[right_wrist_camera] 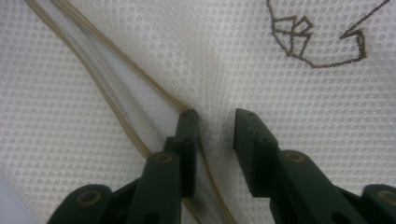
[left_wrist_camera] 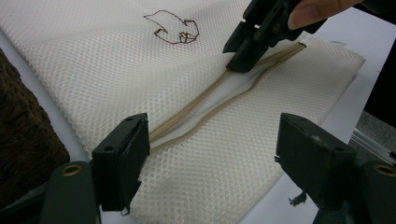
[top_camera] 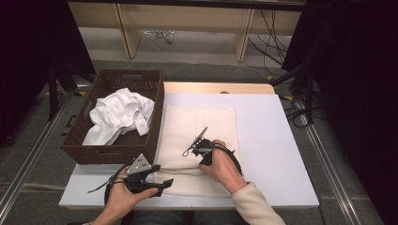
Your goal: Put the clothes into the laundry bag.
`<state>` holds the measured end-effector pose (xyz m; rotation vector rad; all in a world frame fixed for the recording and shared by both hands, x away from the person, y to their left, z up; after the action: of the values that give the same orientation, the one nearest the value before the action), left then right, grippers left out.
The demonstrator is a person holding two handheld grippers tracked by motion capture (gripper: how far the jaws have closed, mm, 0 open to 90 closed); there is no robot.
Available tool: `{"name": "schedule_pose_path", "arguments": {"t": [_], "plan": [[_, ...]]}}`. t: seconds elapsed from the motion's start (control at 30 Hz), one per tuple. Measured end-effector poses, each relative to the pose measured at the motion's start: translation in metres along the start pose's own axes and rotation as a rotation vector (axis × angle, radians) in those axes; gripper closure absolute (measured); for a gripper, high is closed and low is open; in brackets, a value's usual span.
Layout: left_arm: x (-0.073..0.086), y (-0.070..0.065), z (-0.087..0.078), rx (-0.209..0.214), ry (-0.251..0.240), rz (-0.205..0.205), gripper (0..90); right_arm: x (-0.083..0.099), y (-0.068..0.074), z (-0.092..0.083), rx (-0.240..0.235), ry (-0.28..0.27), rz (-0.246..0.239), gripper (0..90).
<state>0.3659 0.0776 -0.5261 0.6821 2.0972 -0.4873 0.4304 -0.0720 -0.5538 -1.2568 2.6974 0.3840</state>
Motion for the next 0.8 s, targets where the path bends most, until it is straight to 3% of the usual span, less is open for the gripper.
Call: {"name": "schedule_pose_path", "arguments": {"t": [0.13,0.2,0.37,0.43,0.47,0.57,0.7,0.77,0.8], "plan": [[-0.001,-0.001,0.000,0.003,-0.010,-0.009,25.6,-0.001,-0.002,-0.001,0.013,-0.016,0.033,84.3],[-0.001,-0.001,0.000,0.000,-0.008,-0.003,25.6,-0.001,-0.003,-0.003,0.014,-0.027,0.027,86.3],[-0.003,0.001,-0.003,-0.011,-0.011,0.017,25.9,-0.005,-0.003,-0.014,0.028,-0.070,0.029,86.7],[-0.005,-0.002,-0.004,0.007,-0.021,0.007,25.9,-0.007,-0.003,-0.019,0.036,-0.096,0.034,87.0],[-0.005,-0.003,-0.005,-0.004,-0.020,-0.010,25.9,-0.008,-0.003,-0.022,0.042,-0.109,0.028,87.0],[-0.008,-0.006,-0.007,0.017,-0.036,0.009,25.9,-0.012,-0.002,-0.028,0.044,-0.153,0.047,87.2],[-0.012,-0.003,-0.010,-0.010,-0.044,0.034,26.2,-0.016,-0.002,-0.038,0.049,-0.204,0.061,87.4],[-0.013,-0.004,-0.011,-0.010,-0.047,0.019,26.1,-0.018,-0.003,-0.044,0.058,-0.238,0.060,87.5],[-0.015,-0.004,-0.012,-0.002,-0.057,0.034,26.2,-0.019,-0.003,-0.045,0.058,-0.249,0.066,87.5]]}}
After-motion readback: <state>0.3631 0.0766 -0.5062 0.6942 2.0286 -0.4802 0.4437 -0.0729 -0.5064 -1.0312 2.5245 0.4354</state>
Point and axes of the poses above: each handheld gripper's, and its own axes: z roughly forward along the jaws, x roughly out of its underside, y roughly to its left, the point moved 10 cm from there along z, roughly forward along the jaws, and after that the axes turned 10 degrees about -x, right-handed, at the moved point
